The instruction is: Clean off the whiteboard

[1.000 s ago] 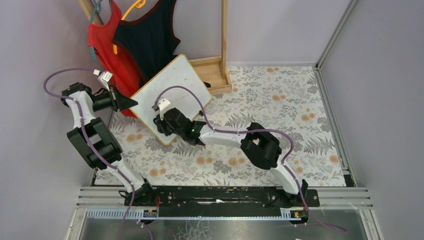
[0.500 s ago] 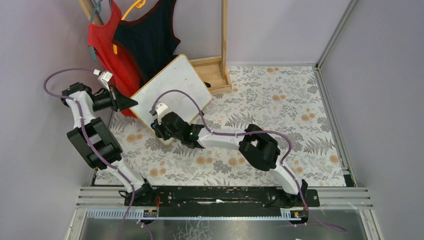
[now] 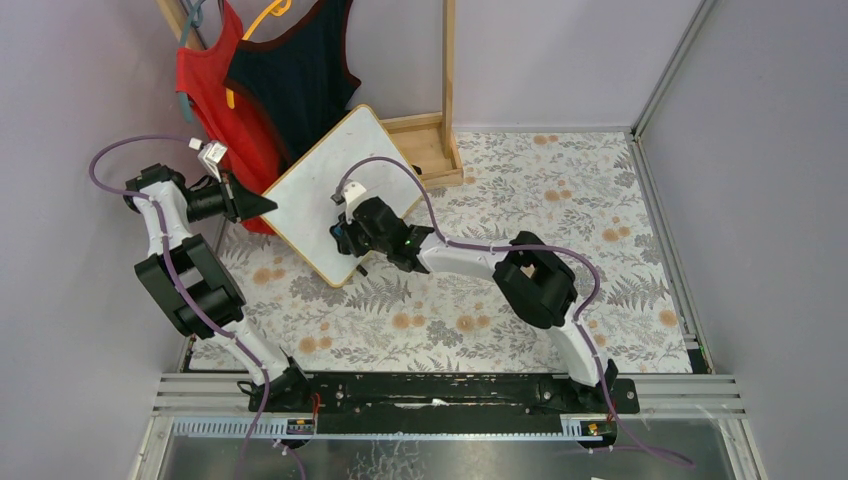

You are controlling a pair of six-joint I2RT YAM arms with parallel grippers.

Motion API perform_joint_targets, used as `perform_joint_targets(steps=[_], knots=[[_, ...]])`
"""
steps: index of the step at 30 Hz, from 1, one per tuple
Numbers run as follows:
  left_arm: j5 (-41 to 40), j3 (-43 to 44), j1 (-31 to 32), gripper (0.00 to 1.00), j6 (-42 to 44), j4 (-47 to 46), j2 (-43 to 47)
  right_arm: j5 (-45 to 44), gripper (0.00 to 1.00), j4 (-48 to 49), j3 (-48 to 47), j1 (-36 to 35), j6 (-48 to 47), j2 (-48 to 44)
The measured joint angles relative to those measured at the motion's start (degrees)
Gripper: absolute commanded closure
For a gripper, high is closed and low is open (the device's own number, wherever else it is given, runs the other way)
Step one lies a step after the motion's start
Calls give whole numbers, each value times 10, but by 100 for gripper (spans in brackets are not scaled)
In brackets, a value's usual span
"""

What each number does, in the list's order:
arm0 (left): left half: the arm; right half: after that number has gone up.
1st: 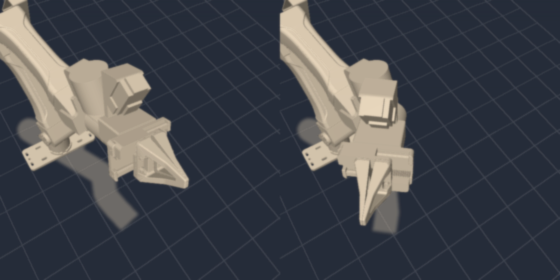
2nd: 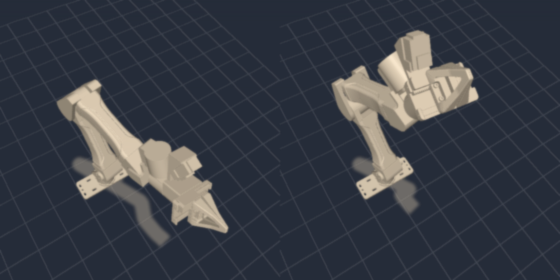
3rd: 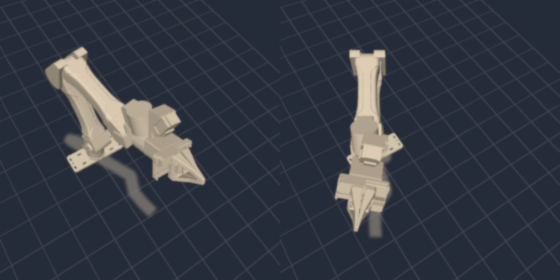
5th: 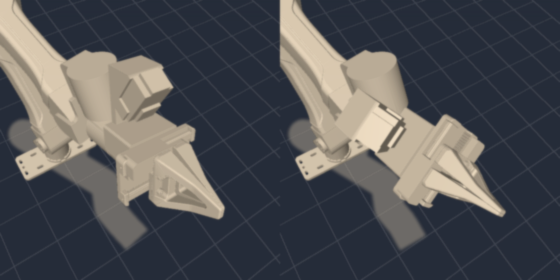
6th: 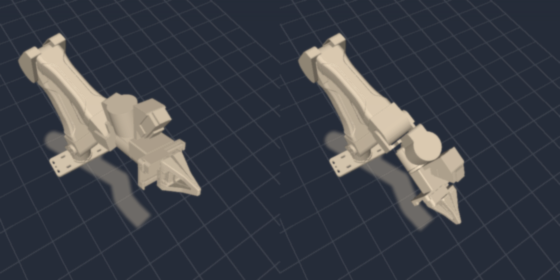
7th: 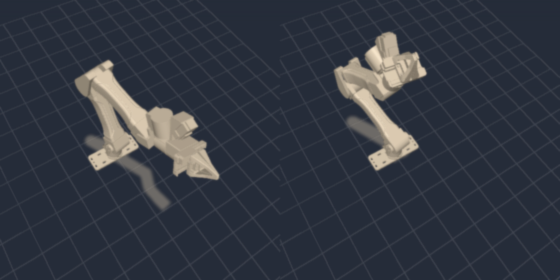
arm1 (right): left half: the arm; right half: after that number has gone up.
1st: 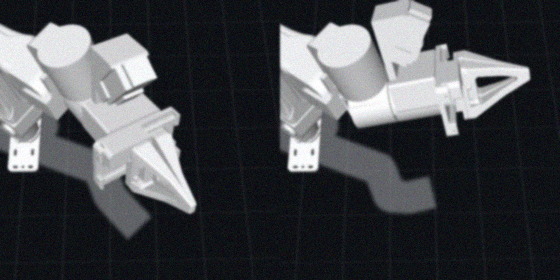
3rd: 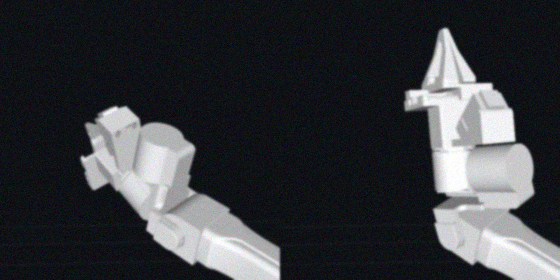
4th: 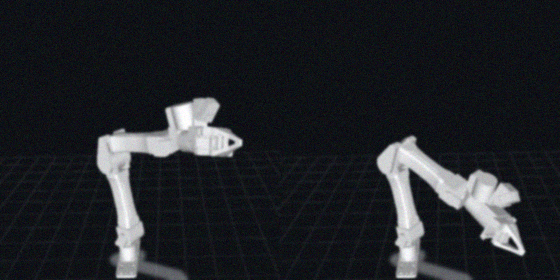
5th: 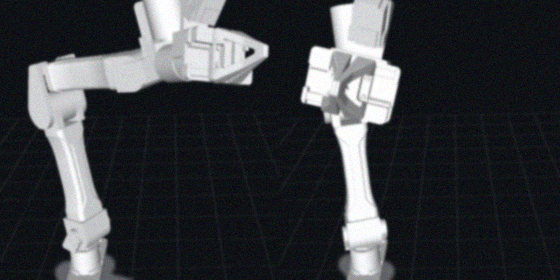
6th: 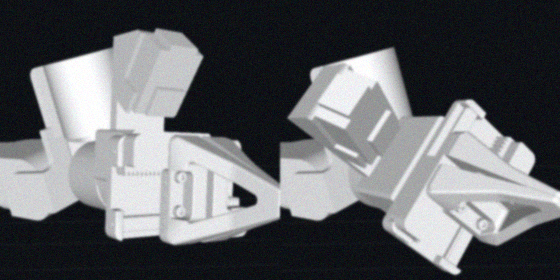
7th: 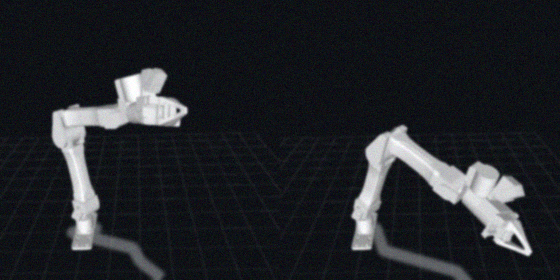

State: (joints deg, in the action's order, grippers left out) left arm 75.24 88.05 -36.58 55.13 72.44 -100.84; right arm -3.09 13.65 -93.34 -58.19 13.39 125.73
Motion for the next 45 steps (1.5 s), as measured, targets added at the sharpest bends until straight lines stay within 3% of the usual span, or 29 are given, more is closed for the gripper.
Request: perform_joint_targets(steps=[12, 20, 27, 45], knots=[[0, 0, 2, 100, 0, 2, 0, -6, 100, -38, -19, 10, -16, -5], [-1, 0, 2, 100, 0, 5, 0, -25, 100, -71, -113, -32, -31, 12], [0, 0, 2, 100, 0, 5, 0, -22, 100, -70, -125, -69, -32, 16], [-2, 0, 2, 100, 2, 1, 2, -20, 100, -113, -176, -62, -48, 62]])
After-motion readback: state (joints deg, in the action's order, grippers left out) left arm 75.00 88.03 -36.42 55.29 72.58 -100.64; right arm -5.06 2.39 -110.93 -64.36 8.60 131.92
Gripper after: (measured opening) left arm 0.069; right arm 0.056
